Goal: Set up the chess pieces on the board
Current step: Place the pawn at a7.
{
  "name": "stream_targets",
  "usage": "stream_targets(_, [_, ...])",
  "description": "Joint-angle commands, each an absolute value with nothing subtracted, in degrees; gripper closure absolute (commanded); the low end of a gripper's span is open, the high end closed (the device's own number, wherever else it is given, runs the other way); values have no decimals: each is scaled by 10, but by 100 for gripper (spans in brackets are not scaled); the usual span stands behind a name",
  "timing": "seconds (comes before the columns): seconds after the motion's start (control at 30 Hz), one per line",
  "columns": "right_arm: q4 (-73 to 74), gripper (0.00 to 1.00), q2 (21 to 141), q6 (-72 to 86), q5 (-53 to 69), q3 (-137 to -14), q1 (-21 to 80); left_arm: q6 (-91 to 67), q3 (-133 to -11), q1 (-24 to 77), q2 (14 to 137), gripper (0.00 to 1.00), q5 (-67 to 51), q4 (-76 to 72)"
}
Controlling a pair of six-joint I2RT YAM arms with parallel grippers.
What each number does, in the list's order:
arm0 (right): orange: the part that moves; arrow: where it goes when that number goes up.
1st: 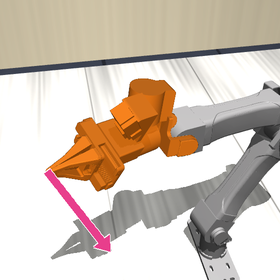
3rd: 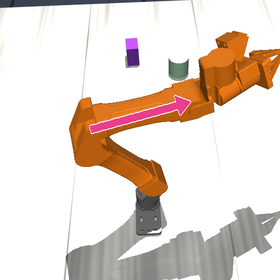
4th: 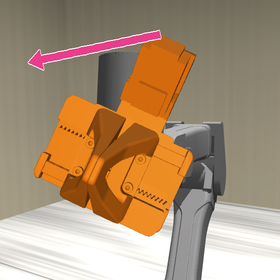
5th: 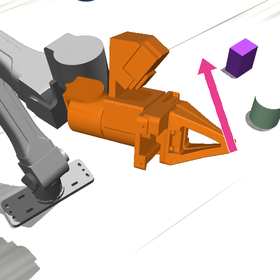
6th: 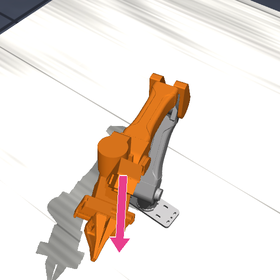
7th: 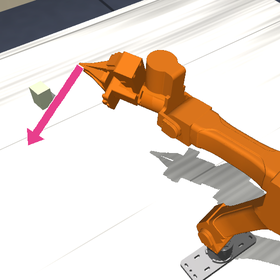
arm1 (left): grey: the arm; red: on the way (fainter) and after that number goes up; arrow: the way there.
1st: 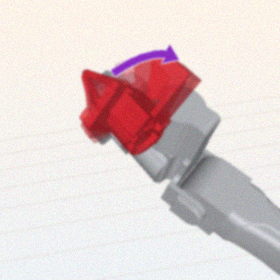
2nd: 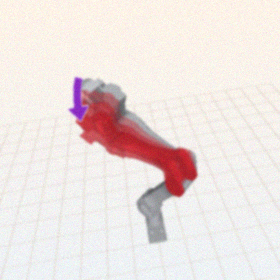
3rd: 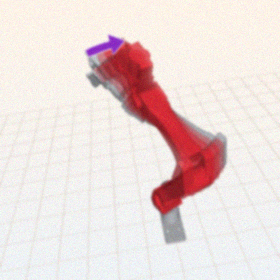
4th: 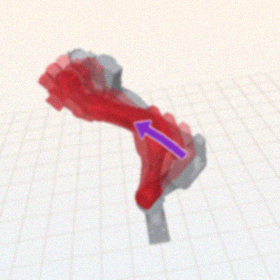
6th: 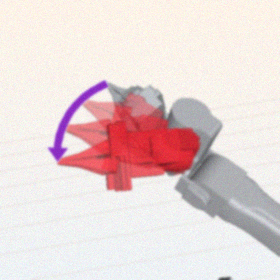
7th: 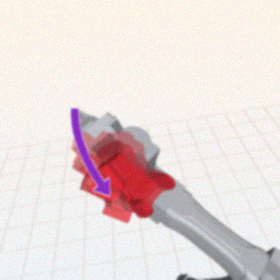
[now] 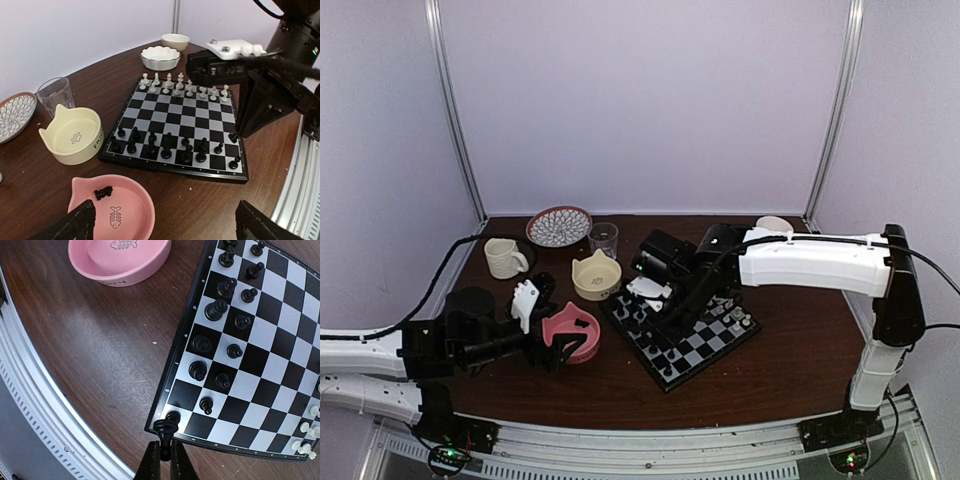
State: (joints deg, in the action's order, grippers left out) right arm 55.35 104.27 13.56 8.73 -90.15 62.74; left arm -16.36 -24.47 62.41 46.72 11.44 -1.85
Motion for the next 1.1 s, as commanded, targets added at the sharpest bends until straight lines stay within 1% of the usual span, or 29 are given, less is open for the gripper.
stream_targets(0.0, [617,100,1068,104,79,-937,616,-222,-264,616,467,3,182,57])
stream_targets(0.3, [629,100,1075,96,55,-896,606,-252,-264,596,471,2,209,105])
stream_targets(0.6, [610,100,1090,89,57,-861,605,-289,-275,551,492,2,170,124])
stream_targets(1.07, [589,100,1127,75,53,-850,595,-294,-278,533,496,2,153,131])
